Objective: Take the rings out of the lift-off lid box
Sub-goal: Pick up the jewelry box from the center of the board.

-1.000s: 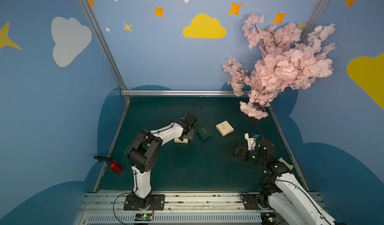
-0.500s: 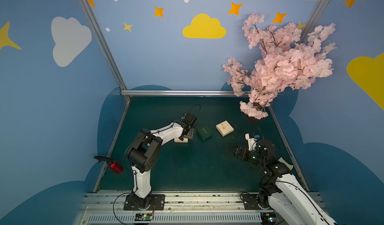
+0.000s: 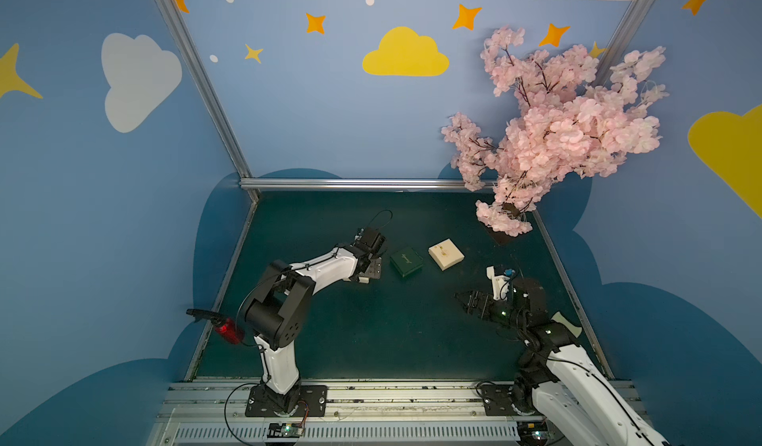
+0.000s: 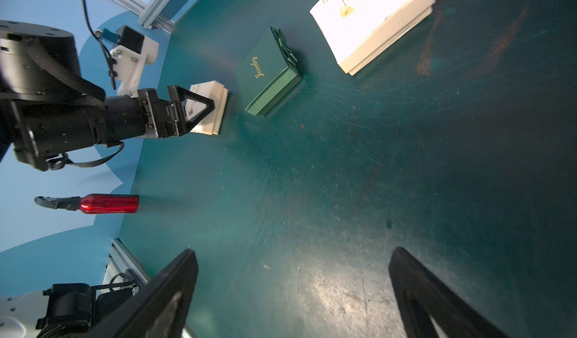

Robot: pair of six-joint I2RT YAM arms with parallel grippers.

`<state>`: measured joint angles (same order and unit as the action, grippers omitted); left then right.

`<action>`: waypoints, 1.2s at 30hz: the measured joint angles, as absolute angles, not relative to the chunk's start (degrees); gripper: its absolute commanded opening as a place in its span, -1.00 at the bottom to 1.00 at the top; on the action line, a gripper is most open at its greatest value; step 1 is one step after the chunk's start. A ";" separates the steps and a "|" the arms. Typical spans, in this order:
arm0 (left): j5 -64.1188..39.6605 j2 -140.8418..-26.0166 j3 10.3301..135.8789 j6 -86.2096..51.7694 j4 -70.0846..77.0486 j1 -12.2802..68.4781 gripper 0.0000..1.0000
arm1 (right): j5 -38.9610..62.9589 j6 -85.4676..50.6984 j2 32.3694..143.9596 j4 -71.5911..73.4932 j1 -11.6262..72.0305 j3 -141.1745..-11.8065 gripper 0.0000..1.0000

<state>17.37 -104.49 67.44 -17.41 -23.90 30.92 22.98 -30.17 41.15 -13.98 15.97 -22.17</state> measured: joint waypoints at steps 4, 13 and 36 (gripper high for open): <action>17.50 -103.92 67.37 -17.76 -23.18 30.89 0.99 | 22.96 -30.20 41.15 -14.02 15.97 -22.17 0.94; 16.56 -103.94 67.24 -17.15 -22.85 29.45 0.99 | 22.33 -30.17 41.15 -14.28 15.97 -22.17 0.94; 12.21 -105.14 67.37 -15.05 -21.56 27.00 0.99 | 20.56 -30.72 41.50 -15.16 15.97 -22.17 0.94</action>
<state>12.21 -105.14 67.37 -15.05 -21.56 27.00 20.56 -30.72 41.50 -15.16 15.97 -22.17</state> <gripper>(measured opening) 0.996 0.970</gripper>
